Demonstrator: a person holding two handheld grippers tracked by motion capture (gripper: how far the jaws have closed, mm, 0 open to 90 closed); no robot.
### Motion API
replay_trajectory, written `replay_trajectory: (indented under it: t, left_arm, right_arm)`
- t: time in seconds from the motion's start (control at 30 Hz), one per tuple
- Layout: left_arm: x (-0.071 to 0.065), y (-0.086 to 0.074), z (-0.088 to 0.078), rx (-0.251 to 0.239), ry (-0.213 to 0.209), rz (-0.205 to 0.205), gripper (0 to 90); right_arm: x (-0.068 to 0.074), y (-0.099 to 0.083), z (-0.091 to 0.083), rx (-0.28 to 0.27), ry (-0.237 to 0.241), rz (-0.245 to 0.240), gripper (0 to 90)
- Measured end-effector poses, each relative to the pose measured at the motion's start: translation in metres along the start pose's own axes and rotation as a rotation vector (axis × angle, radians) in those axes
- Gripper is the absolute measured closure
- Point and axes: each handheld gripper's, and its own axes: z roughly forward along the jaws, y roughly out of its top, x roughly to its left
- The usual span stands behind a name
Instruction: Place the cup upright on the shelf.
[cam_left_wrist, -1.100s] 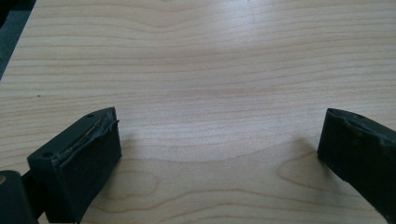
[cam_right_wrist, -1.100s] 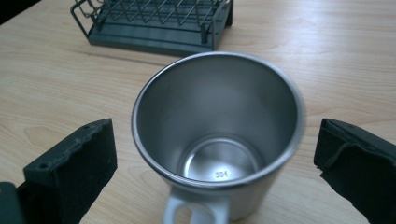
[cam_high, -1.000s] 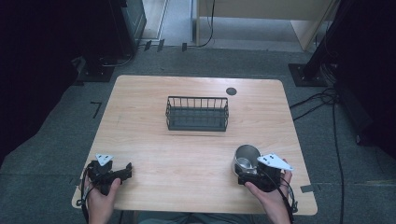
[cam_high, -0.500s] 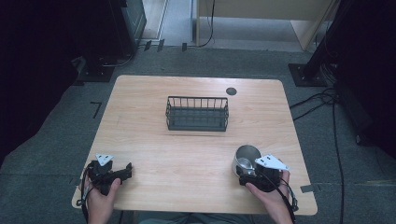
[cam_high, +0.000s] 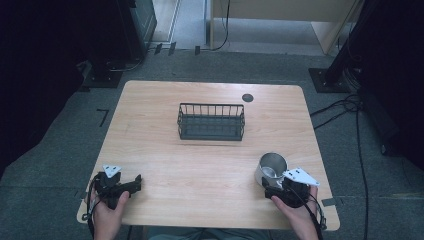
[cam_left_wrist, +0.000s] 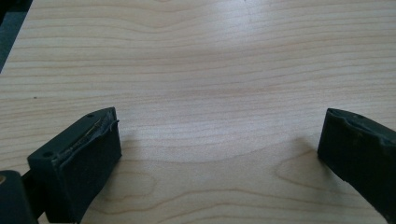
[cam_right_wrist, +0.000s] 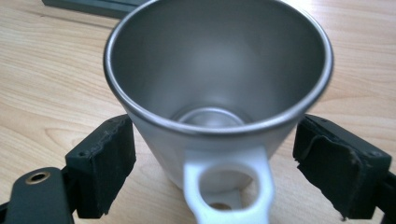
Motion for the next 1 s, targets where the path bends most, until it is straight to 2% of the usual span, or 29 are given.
replay_trajectory:
  t: [0.07,0.23,0.27,0.33,0.4,0.47,0.57,0.63,0.73,0.77,0.83,0.93,1.0]
  left_arm:
    - [0.0,0.0,0.0,0.0,0.0,0.001,0.0]
    - [0.0,0.0,0.0,0.0,0.0,0.0,0.0]
    - [0.0,0.0,0.0,0.0,0.0,0.0,0.0]
    - [0.0,0.0,0.0,0.0,0.0,0.0,0.0]
    - [0.0,0.0,0.0,0.0,0.0,0.0,0.0]
    - [0.0,0.0,0.0,0.0,0.0,0.0,0.0]
    - [0.0,0.0,0.0,0.0,0.0,0.0,0.0]
    - [0.0,0.0,0.0,0.0,0.0,0.0,0.0]
    - [0.0,0.0,0.0,0.0,0.0,0.0,0.0]
    - [0.0,0.0,0.0,0.0,0.0,0.0,0.0]
    - [0.0,0.0,0.0,0.0,0.0,0.0,0.0]
    - [0.0,0.0,0.0,0.0,0.0,0.0,0.0]
    - [0.0,0.0,0.0,0.0,0.0,0.0,0.0]
  right_arm:
    - [0.001,0.001,0.001,0.001,-0.005,-0.007,12.7]
    - [-0.005,-0.003,-0.001,0.012,0.023,-0.021,18.4]
    - [-0.006,-0.004,-0.002,0.008,0.025,-0.035,26.5]
    - [-0.009,-0.005,-0.006,-0.027,0.037,-0.031,47.8]
    - [-0.011,-0.005,-0.007,-0.038,0.038,-0.018,50.5]
    - [-0.014,-0.005,-0.008,-0.046,0.02,-0.007,52.8]
    - [-0.019,-0.006,-0.008,-0.05,-0.011,0.017,51.4]
    - [-0.022,-0.006,-0.009,-0.052,-0.044,0.024,49.9]
    - [-0.029,-0.008,-0.01,-0.064,-0.126,0.049,50.2]
    - [-0.032,-0.009,-0.01,-0.071,-0.158,0.058,52.3]
    - [-0.036,-0.009,-0.009,-0.073,-0.155,0.076,56.6]
    - [-0.04,-0.01,-0.005,-0.073,-0.165,0.076,66.1]
    - [-0.04,-0.01,-0.002,-0.07,-0.195,0.089,69.8]
